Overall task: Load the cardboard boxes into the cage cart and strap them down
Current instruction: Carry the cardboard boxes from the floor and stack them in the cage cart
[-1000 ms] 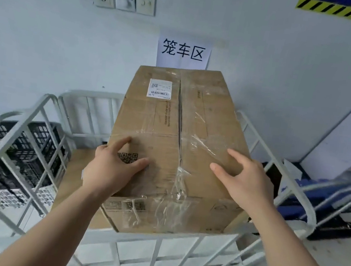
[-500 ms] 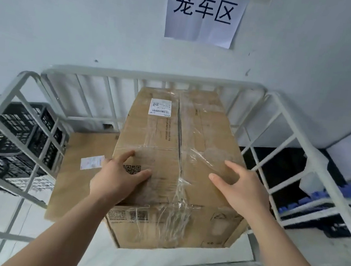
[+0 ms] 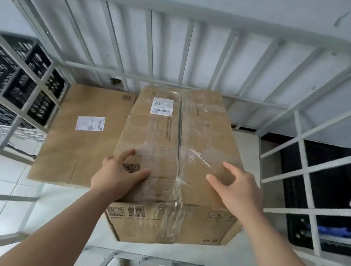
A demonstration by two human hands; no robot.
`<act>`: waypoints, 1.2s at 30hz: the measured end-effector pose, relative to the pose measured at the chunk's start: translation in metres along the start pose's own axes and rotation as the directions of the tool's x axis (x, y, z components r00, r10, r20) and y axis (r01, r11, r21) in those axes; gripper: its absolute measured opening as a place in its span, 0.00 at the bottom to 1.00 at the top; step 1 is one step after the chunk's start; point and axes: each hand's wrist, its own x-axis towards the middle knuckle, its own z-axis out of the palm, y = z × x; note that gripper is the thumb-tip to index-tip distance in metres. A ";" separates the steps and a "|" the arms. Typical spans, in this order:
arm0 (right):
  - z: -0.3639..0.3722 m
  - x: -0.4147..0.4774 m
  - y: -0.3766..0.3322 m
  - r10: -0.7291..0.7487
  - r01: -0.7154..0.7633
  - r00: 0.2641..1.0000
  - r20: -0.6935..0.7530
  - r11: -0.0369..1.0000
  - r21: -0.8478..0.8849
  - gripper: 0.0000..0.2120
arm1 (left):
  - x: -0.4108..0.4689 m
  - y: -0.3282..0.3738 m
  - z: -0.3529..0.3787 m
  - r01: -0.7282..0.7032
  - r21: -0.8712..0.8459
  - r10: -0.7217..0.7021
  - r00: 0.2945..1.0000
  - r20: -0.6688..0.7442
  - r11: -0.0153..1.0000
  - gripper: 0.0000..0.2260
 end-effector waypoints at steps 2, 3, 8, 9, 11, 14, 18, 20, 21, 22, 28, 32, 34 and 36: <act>0.023 0.023 0.010 0.001 -0.001 1.000 0.012 1.000 -0.008 0.33 | 0.021 -0.011 0.023 0.015 -0.002 -0.015 1.000 -0.001 1.000 0.32; 0.035 0.034 0.015 0.003 -0.002 1.000 0.015 1.000 -0.015 0.33 | 0.031 -0.017 0.034 0.020 -0.004 -0.020 1.000 0.002 1.000 0.32; 0.098 0.078 0.038 0.010 -0.010 1.000 0.020 1.000 -0.017 0.34 | 0.079 -0.048 0.081 0.038 -0.013 -0.038 0.999 -0.005 0.999 0.33; 0.112 0.086 0.043 0.010 -0.010 1.000 0.024 1.000 -0.007 0.34 | 0.089 -0.055 0.090 0.038 -0.016 -0.038 0.999 -0.006 0.999 0.33; 0.130 0.095 0.049 0.011 -0.011 1.000 0.022 1.000 0.013 0.33 | 0.100 -0.065 0.103 0.031 -0.014 -0.031 1.000 -0.005 0.999 0.33; 0.163 0.110 0.059 0.024 -0.023 1.000 -0.004 0.999 0.027 0.33 | 0.118 -0.082 0.125 0.037 0.001 -0.037 0.999 -0.014 0.999 0.34; 0.206 0.116 0.069 0.026 -0.026 1.000 0.015 0.999 0.028 0.36 | 0.137 -0.106 0.144 0.030 0.015 -0.029 0.999 -0.040 0.999 0.34; 0.224 0.117 0.072 0.011 -0.011 1.000 0.024 0.999 0.034 0.38 | 0.145 -0.118 0.148 0.030 0.024 -0.029 0.999 -0.045 0.999 0.34; 0.232 0.119 0.072 0.008 -0.009 1.000 0.028 0.999 0.038 0.38 | 0.149 -0.124 0.150 0.032 0.025 -0.031 0.998 -0.048 0.999 0.34; 0.239 0.120 0.071 0.008 -0.010 0.999 0.034 0.999 0.044 0.39 | 0.153 -0.129 0.151 0.033 0.020 -0.032 0.998 -0.049 0.999 0.35; 0.272 0.134 0.059 -0.015 0.010 0.996 0.088 0.998 0.060 0.41 | 0.177 -0.154 0.156 0.040 -0.010 -0.041 0.999 -0.024 0.999 0.36; 0.288 0.141 0.056 0.000 -0.004 0.993 0.114 0.999 0.038 0.42 | 0.190 -0.165 0.163 0.057 0.038 -0.056 0.998 -0.016 0.998 0.37; 0.296 0.142 0.057 -0.007 0.005 0.993 0.114 1.000 0.015 0.42 | 0.193 -0.169 0.168 0.068 0.064 -0.067 0.998 -0.017 0.996 0.38; 0.302 0.143 0.055 -0.015 0.017 0.995 0.096 1.000 -0.020 0.42 | 0.196 -0.173 0.171 0.074 0.085 -0.072 0.997 -0.023 0.994 0.38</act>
